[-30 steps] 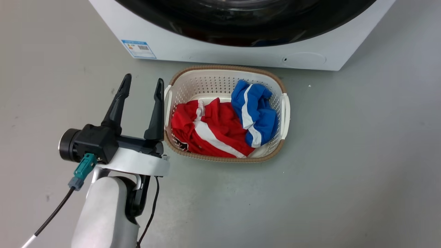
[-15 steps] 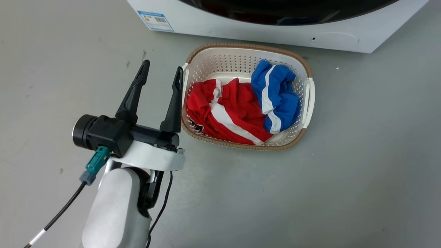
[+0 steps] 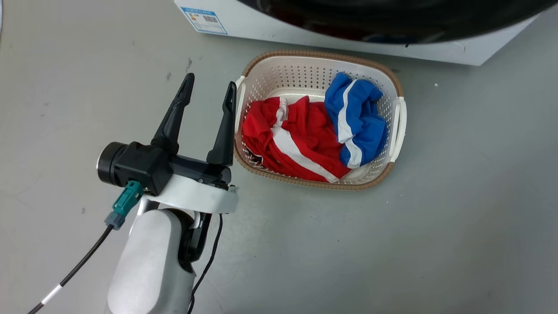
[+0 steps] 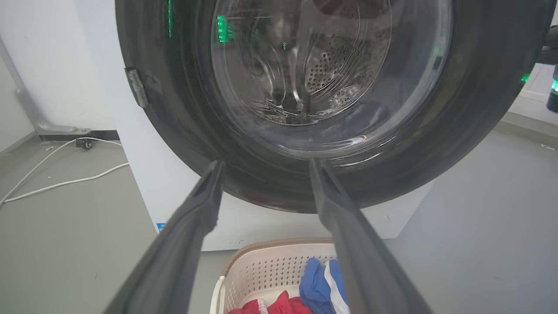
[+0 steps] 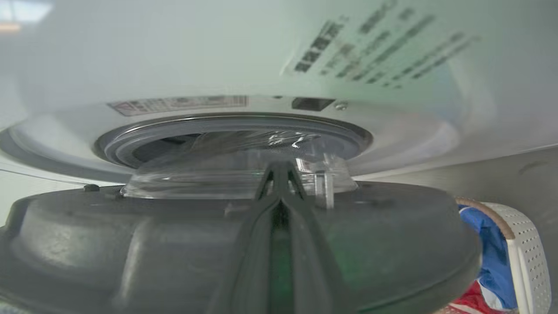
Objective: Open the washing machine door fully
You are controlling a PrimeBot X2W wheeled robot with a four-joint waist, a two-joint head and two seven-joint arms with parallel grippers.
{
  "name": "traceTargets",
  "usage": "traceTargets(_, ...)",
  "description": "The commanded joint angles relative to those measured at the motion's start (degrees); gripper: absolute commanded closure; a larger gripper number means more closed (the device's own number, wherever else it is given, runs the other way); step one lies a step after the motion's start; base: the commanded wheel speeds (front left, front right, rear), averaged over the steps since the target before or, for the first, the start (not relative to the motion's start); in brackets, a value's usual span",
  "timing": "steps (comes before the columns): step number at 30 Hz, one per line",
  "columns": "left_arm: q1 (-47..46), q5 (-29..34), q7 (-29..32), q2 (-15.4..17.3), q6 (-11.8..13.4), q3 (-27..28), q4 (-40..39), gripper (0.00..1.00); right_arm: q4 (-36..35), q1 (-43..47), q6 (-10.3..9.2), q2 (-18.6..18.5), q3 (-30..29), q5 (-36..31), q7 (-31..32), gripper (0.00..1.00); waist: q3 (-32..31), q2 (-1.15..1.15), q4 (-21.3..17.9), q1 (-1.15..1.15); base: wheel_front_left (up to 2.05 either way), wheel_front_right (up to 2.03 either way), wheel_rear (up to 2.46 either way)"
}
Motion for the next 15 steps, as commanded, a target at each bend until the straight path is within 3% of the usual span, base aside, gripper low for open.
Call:
traceTargets(1, -0.6, -0.2, -0.1, -0.1, -0.1, -0.2, 0.2, 0.00, 0.3, 1.1, 0.18, 2.3, 0.5, 0.6, 1.6, 1.00, -0.8, 0.00, 0.0, -0.01, 0.00, 0.00, 0.00)
traceTargets(7, 1.3, -0.4, -0.1, -0.2, -0.3, -0.4, 1.8, 0.00, -0.9, 6.9, 0.17, 2.4, -0.2, 0.3, 7.0, 1.00, -5.1, 0.00, -0.4, -0.01, 0.00, 0.00, 0.00)
traceTargets(15, 5.0, -0.7, -0.1, -0.2, -0.4, 0.1, 3.9, 0.00, -7.8, 19.3, 0.17, 7.7, 1.9, 0.5, 15.1, 1.00, -12.9, 0.00, -0.9, -0.01, 0.00, 0.00, 0.00)
